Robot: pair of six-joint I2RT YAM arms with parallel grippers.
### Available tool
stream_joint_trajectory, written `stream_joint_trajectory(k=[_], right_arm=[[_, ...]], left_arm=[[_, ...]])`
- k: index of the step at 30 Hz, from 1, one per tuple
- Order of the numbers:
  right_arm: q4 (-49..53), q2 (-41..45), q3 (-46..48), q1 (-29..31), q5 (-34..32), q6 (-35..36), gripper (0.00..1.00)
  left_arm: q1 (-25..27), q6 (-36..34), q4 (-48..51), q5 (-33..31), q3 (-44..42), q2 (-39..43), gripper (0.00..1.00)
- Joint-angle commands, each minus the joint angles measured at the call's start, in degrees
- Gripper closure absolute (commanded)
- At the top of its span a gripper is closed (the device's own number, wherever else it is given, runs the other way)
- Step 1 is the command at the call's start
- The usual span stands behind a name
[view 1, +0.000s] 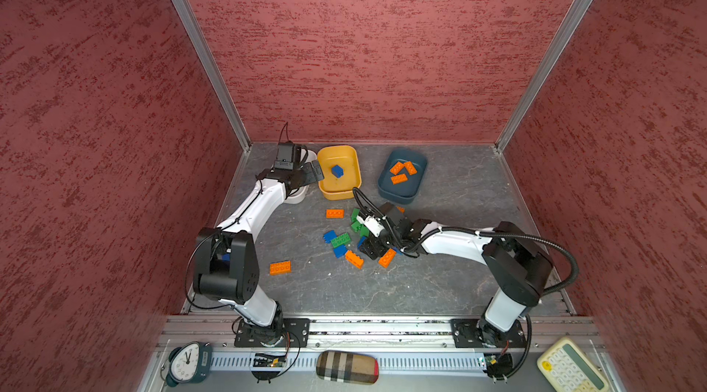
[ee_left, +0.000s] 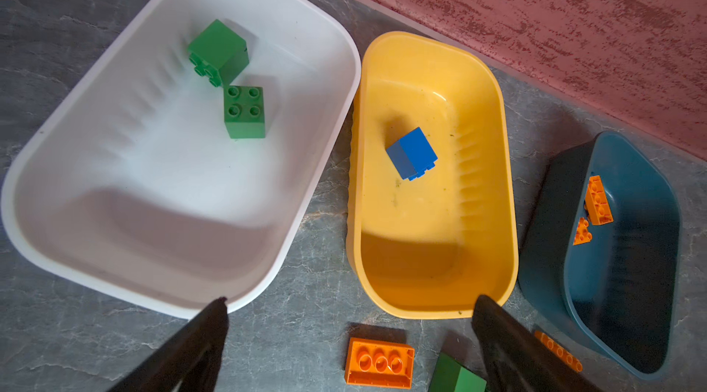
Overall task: Sort the legos into containers by color
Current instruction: 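Lower the right gripper onto a blue brick in the pile and grasp it, then carry the blue brick into the yellow tub and release it with right gripper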
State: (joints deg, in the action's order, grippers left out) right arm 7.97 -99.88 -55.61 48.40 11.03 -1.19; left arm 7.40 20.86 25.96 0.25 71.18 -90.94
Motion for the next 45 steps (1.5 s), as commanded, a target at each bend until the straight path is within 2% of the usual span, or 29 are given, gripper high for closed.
stream_joint_trajectory(k=[1,7,14,18,22,27,36,42,45], right_arm=[[-0.2,-2.4,-3.6,1.1,-2.6,5.4,0.23],[0.6,-4.7,-4.9,2.2,-5.0,7.3,0.29],[2.6,-7.7,-6.4,2.7,-5.9,7.3,0.44],[1.8,-5.9,-5.6,2.7,-7.3,6.2,0.56],[-2.2,-2.0,-3.1,2.6,-8.2,5.8,0.63],[-8.4,2.9,0.2,1.6,-10.4,3.7,0.66],[-19.2,7.9,2.9,-3.8,-5.6,-2.4,0.67],[-26.9,4.6,0.2,-7.8,-1.7,-8.0,0.67],[-24.5,-1.3,-6.7,-10.4,2.9,-10.9,0.67]], left_arm=[[-0.2,0.6,-4.9,1.4,-2.4,2.8,0.0],[-2.2,2.2,-4.6,2.0,-3.8,3.9,0.01],[-2.7,3.0,-4.8,2.4,-5.1,4.1,0.01],[-2.7,2.6,-4.3,2.4,-4.9,4.1,0.01],[-2.0,2.5,-5.4,1.7,-5.5,4.8,0.01],[-0.3,0.4,-6.1,0.1,-5.5,4.9,0.01],[3.2,-1.7,-7.5,-3.1,-5.3,4.8,0.01],[3.3,-1.5,-8.0,-3.1,-5.3,5.2,0.01],[3.3,-0.5,-7.8,-3.3,-5.3,5.5,0.0]])
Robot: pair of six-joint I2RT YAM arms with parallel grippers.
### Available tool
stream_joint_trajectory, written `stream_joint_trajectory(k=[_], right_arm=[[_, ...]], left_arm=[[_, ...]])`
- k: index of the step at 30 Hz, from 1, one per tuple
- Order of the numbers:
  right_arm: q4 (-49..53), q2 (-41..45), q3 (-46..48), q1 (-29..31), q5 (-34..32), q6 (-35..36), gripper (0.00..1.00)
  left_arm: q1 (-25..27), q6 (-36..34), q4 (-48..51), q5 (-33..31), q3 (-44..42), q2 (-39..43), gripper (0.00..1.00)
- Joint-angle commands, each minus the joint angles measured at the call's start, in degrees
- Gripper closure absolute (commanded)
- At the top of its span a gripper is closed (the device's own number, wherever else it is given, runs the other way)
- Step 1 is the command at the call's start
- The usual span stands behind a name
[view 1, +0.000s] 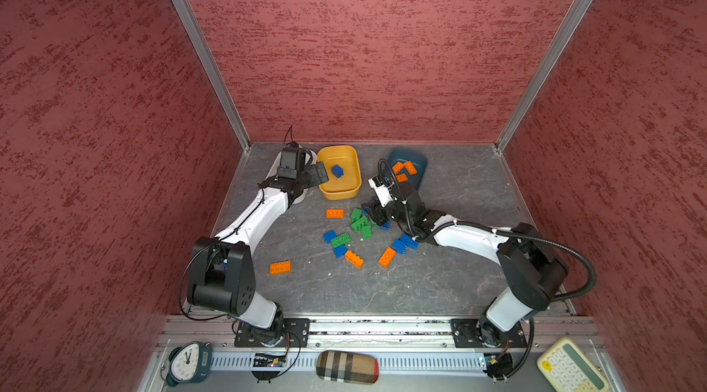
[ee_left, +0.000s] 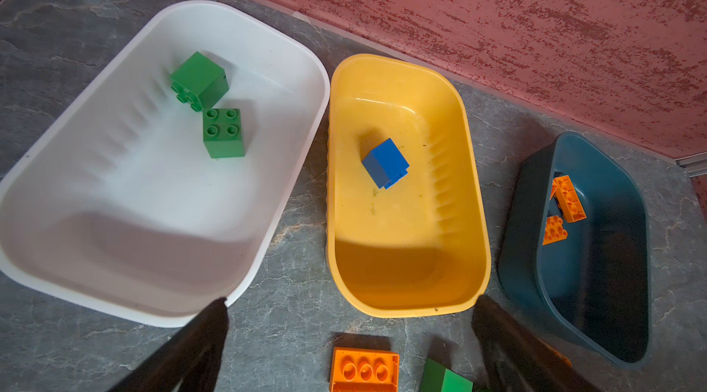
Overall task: Sort the legos into containers by color
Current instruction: 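Carry the blue brick into the yellow tub and release it with right gripper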
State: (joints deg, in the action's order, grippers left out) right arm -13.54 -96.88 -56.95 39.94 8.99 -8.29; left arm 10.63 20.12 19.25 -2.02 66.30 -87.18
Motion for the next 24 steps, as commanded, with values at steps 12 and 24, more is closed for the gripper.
stream_joint_trajectory(k=[12,24], right_arm=[[14.5,-27.4,-38.0,-3.5,3.6,3.3,0.65],[24.2,-32.4,-52.3,-3.5,1.3,7.0,0.24]], left_arm=[[0.3,0.5,-5.0,-6.5,-6.1,7.5,0.0],[2.8,-1.5,-5.2,-7.0,-5.8,6.8,0.01]])
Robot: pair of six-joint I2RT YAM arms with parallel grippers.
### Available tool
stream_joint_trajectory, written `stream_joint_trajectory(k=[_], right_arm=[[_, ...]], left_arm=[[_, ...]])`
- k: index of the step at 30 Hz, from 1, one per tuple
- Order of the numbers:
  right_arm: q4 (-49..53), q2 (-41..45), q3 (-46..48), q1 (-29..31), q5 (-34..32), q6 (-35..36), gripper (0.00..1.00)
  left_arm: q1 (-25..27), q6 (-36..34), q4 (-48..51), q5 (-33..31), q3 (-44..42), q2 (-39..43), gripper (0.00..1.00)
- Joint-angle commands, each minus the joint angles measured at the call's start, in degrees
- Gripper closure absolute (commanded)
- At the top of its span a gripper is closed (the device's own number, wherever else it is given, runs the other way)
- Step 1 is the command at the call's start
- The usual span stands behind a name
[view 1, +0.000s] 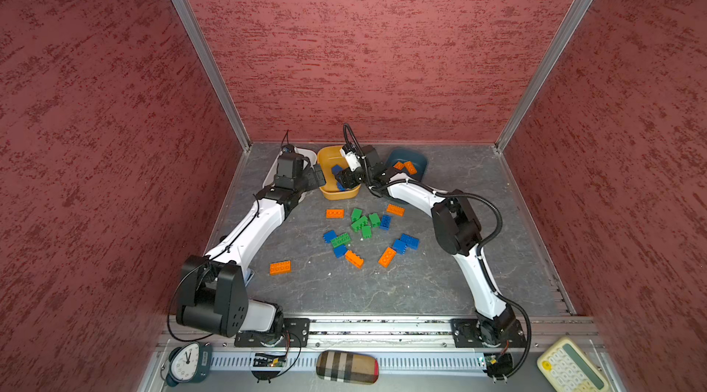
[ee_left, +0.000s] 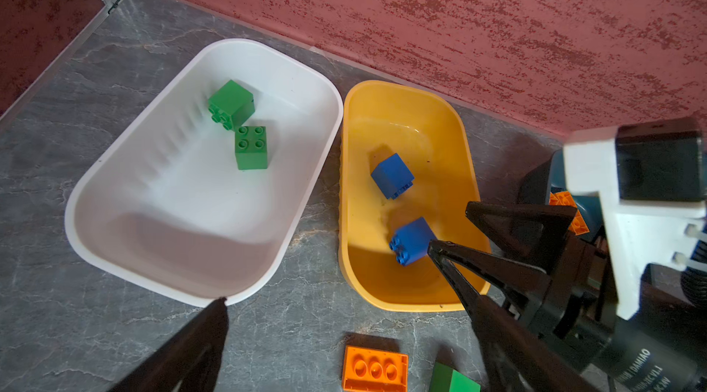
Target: Sort the legos into containers by color
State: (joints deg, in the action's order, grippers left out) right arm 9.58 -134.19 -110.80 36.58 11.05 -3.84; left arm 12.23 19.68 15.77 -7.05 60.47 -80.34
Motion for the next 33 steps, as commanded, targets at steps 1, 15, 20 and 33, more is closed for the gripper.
stream_joint_trajectory(k=[1,15,20,33], right_arm=[[-0.2,6.8,4.1,-0.1,-0.3,2.7,0.22],[-22.8,35.5,47.2,-0.2,-8.7,-18.3,0.01],[-18.8,39.7,52.0,-1.4,-11.0,-25.7,0.01],[-15.3,46.4,59.8,-1.6,-14.9,-27.2,0.01]], left_arm=[[1.8,-1.1,-1.7,-2.8,0.3,-0.3,0.01],[6.8,-1.2,-3.1,1.1,2.1,-2.7,0.01],[10.4,-2.5,0.3,3.4,3.4,-4.5,0.01],[17.0,3.4,10.2,2.6,5.6,-12.0,0.0]])
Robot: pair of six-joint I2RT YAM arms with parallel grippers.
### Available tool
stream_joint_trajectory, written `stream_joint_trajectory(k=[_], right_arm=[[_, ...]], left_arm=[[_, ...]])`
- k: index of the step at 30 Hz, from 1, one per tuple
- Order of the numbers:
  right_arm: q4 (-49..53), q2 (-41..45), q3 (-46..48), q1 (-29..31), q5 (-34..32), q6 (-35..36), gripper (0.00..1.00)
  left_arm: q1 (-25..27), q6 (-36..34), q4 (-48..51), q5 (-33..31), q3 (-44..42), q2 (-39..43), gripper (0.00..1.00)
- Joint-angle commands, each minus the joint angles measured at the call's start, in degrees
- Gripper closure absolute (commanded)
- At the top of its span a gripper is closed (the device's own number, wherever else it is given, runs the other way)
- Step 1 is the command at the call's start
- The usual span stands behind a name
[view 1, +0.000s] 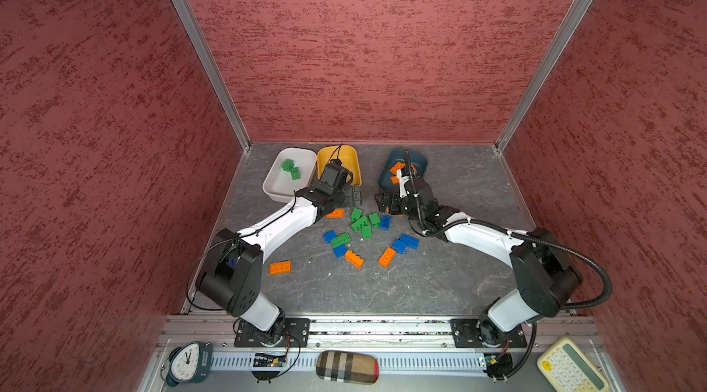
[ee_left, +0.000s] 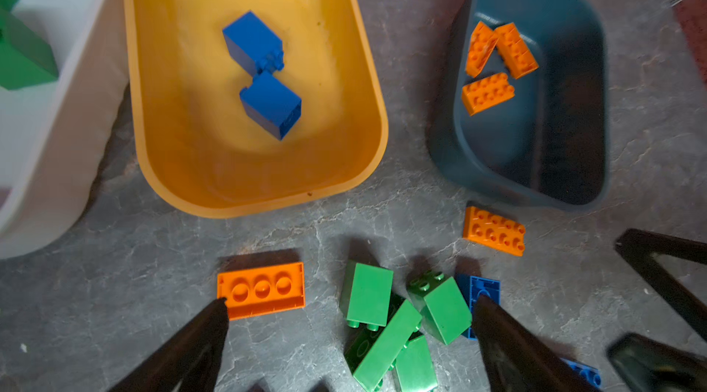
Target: Sort the legos into containers by color
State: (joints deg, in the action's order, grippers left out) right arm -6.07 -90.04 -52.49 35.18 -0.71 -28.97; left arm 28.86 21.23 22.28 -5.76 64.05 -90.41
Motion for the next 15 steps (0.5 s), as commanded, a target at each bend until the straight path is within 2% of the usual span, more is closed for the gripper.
stream_joint_trajectory(k=[1,4,7,10,15], right_arm=[[0.1,3.1,2.3,-0.2,-3.5,-2.3,0.01],[-1.6,4.9,4.3,-0.2,-3.7,-2.9,0.01],[-6.6,6.0,6.8,-0.2,-0.7,-2.6,0.01],[-7.7,5.7,6.9,-0.2,-0.7,-3.3,0.01],[-7.3,3.7,5.4,-0.2,0.2,-3.0,0.01]], left_arm=[[0.8,1.5,4.7,1.1,2.7,-2.9,0.0],[1.4,0.7,7.8,2.0,5.0,-6.0,0.01],[1.9,0.0,9.3,3.6,6.5,-8.7,0.16],[2.2,0.0,9.8,4.5,7.6,-10.7,0.31],[2.3,-0.3,10.1,6.4,9.3,-14.0,0.32]])
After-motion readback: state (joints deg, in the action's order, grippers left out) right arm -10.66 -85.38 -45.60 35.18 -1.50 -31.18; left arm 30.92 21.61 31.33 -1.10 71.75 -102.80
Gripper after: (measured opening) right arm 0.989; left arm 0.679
